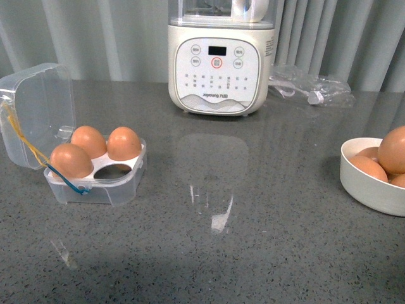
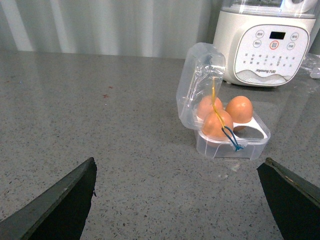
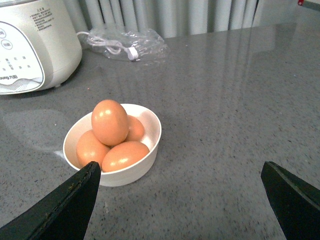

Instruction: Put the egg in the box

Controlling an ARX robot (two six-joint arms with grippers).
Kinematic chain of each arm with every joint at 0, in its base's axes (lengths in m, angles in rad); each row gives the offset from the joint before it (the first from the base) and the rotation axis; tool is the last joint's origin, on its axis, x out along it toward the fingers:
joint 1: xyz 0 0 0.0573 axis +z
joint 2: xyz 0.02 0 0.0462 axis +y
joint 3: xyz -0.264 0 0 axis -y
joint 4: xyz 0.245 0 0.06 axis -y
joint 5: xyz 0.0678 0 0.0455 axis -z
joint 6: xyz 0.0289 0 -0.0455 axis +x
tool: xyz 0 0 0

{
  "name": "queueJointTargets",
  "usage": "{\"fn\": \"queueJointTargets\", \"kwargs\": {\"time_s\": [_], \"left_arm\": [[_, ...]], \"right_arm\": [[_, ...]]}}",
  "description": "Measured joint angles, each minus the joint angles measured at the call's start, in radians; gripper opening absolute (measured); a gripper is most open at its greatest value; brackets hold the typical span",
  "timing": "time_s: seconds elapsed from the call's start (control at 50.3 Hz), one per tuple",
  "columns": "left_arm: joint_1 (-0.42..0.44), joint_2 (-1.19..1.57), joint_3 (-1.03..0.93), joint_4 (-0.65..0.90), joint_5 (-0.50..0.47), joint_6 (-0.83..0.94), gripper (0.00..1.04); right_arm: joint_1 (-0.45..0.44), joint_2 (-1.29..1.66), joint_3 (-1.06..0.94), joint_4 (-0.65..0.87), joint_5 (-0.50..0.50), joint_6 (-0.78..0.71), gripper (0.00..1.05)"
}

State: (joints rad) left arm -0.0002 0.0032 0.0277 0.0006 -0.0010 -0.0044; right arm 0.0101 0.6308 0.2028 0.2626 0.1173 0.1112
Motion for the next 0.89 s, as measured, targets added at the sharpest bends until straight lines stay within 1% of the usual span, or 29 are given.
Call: {"fn": "queueJointTargets", "kwargs": {"time_s": [0.119, 0.239, 0.318, 0.437, 0.636, 0.895], "left_arm": [[0.000, 0.000, 0.000, 0.000, 0.000, 0.000, 0.98], [0.000, 0.000, 0.000, 0.000, 0.000, 0.000, 0.98], [0.000, 0.000, 0.000, 0.000, 0.000, 0.000, 0.98], [0.000, 0.000, 0.000, 0.000, 0.000, 0.000, 0.98], [0.000, 0.000, 0.000, 0.000, 0.000, 0.000, 0.98], [0.000, 0.000, 0.000, 0.000, 0.000, 0.000, 0.98]], "right_arm": [[-0.029, 0.146, 0.042, 0.081, -0.070, -0.040, 0.98], [-0.051, 0.298, 0.104, 0.159, -0.171, -0.108, 0.98], [-0.052, 0.375, 0.131, 0.230, -0.195, -0.136, 0.98], [-0.052, 0.489, 0.177, 0.275, -0.238, -0.150, 0.98], [-0.031, 0.624, 0.216, 0.314, -0.249, -0.167, 0.98], [0.013, 0.716, 0.272, 0.341, -0.254, -0.156, 0.98]]}}
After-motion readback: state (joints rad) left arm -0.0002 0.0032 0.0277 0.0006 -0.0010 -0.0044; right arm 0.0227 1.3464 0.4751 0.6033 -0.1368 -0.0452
